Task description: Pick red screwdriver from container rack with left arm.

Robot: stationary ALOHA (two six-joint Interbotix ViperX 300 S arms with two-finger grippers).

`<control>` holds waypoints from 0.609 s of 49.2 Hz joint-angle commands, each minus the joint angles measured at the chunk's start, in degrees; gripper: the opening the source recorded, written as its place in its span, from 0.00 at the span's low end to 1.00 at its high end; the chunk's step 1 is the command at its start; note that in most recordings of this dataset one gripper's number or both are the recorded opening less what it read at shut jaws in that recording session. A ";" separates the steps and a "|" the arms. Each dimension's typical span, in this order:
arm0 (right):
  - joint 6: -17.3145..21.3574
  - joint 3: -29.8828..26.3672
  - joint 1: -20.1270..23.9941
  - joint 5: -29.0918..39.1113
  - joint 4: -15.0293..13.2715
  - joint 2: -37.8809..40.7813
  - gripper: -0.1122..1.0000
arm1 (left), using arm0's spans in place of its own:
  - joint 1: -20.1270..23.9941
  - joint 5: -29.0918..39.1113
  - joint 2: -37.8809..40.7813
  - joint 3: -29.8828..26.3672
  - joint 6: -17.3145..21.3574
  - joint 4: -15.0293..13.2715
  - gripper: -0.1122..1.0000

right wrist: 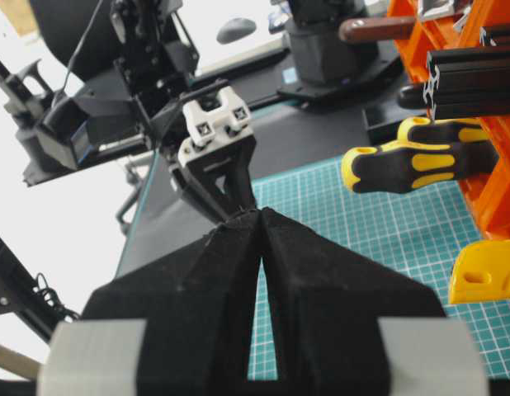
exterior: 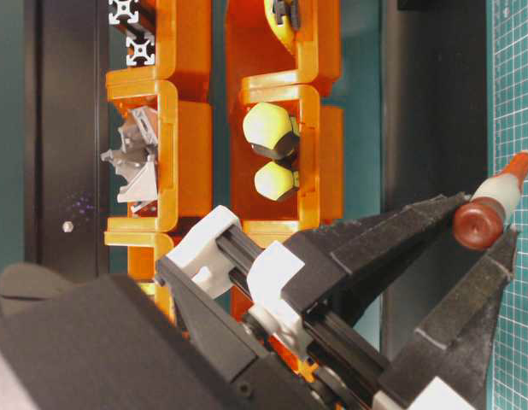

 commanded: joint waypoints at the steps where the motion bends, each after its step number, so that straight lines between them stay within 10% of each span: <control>1: 0.09 -1.76 -0.09 0.09 0.09 0.44 0.10 | -0.09 -0.62 -0.79 -1.32 -0.26 0.18 0.33; 8: 0.09 -1.76 0.00 0.09 0.18 0.44 0.10 | -0.09 -0.79 -0.97 -0.88 -2.29 0.18 0.37; 20: 0.09 -1.76 0.00 0.09 0.18 0.53 0.10 | 0.26 -4.22 -1.41 1.93 -10.55 0.18 0.90; 30: 0.09 -1.67 0.00 0.09 0.18 0.62 0.10 | 0.18 -4.57 -2.02 3.43 -16.70 0.18 0.87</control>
